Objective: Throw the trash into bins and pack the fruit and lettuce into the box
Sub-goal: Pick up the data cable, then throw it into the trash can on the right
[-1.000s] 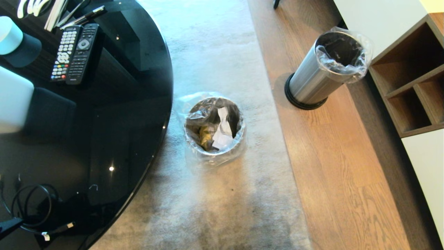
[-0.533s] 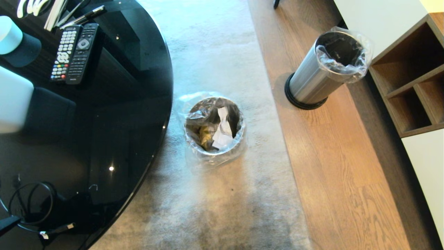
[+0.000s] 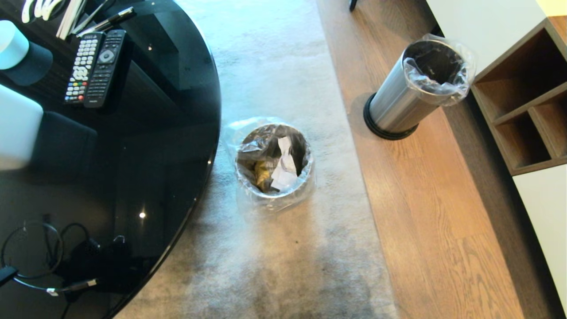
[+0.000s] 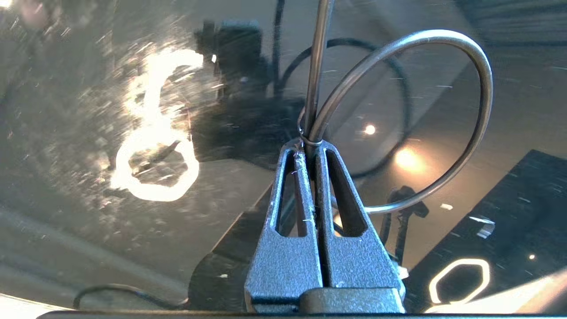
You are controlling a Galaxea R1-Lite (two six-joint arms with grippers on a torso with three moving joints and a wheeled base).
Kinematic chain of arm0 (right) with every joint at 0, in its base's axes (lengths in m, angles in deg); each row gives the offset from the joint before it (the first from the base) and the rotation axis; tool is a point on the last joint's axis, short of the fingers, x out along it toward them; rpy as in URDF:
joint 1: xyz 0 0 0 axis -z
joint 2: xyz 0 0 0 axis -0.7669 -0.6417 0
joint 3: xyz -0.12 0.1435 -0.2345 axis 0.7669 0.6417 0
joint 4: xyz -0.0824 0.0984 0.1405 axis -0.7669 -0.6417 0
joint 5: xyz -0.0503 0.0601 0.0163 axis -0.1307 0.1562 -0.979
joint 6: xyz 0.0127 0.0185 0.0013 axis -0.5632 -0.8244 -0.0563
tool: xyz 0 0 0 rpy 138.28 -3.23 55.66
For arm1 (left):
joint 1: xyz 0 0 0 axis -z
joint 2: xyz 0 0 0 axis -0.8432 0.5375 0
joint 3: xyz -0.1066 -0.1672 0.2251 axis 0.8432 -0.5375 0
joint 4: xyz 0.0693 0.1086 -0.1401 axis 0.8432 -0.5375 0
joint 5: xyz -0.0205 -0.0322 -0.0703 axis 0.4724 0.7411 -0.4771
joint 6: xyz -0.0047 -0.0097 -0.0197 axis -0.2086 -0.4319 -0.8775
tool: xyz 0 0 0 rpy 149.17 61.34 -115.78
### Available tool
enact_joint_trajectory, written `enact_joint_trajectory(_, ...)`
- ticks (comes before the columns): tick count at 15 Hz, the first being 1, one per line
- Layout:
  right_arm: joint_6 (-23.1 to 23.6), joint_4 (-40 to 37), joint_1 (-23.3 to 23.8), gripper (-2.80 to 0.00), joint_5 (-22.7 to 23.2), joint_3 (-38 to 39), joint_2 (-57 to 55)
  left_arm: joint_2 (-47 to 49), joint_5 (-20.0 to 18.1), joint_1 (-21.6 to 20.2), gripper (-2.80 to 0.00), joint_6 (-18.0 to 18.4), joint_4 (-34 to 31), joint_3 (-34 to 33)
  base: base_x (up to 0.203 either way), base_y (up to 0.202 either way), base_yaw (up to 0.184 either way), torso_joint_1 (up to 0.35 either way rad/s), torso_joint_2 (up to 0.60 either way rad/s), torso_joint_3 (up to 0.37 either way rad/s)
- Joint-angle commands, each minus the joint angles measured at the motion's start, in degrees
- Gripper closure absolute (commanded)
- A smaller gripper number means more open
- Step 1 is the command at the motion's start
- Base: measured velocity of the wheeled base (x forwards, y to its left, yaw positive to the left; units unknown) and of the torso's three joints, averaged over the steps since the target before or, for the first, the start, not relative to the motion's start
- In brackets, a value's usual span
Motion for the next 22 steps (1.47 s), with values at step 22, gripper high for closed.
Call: enact_joint_trajectory(22, -0.02, -0.01, -0.04, 0.0, -0.02, -0.01, -0.07, -19.55, 0.58, 53.74, 0.0, 9.05, -5.7, 0.34, 0.0, 0.0, 0.0, 0.0, 0.0, 0.0)
